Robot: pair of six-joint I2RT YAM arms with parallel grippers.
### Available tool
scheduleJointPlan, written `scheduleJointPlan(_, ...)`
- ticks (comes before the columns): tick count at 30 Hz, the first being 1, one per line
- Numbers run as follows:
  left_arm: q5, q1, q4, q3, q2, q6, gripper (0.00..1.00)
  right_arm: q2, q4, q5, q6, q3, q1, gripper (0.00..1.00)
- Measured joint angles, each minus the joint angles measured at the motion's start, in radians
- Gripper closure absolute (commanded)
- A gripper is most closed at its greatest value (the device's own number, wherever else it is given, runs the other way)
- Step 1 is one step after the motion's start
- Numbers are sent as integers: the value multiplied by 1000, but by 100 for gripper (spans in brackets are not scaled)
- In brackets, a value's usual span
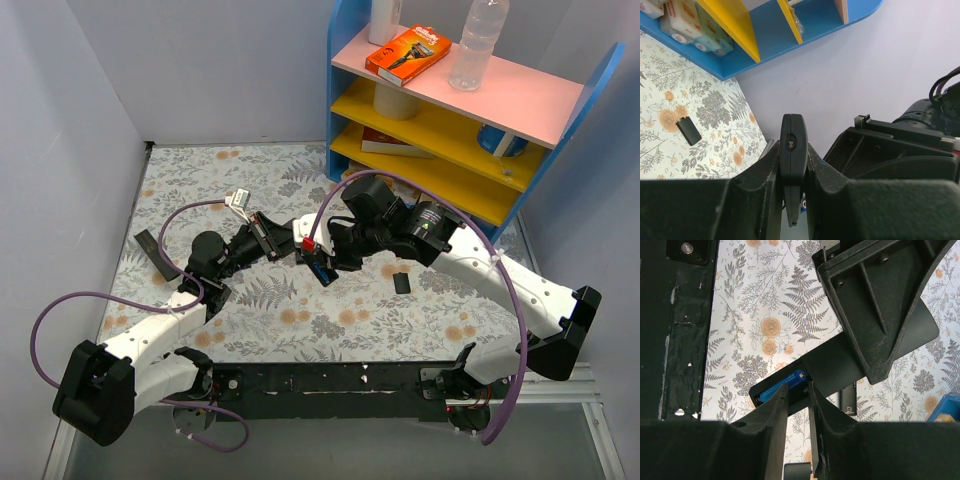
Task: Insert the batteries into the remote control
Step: Load the battery into the remote control.
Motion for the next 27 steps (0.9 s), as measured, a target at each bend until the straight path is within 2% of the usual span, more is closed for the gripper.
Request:
scheduleJointPlan(11, 0, 0, 0, 0, 0, -4, 100, 0, -27, -1, -4, 21, 0, 68)
scheduleJointPlan(18, 1, 0, 0, 0, 0, -3, 100, 3, -35, -23, -7, 44, 0, 64)
scheduleJointPlan(27, 8, 0, 0, 0, 0, 1, 100, 30, -35, -66, -10, 60, 0, 65)
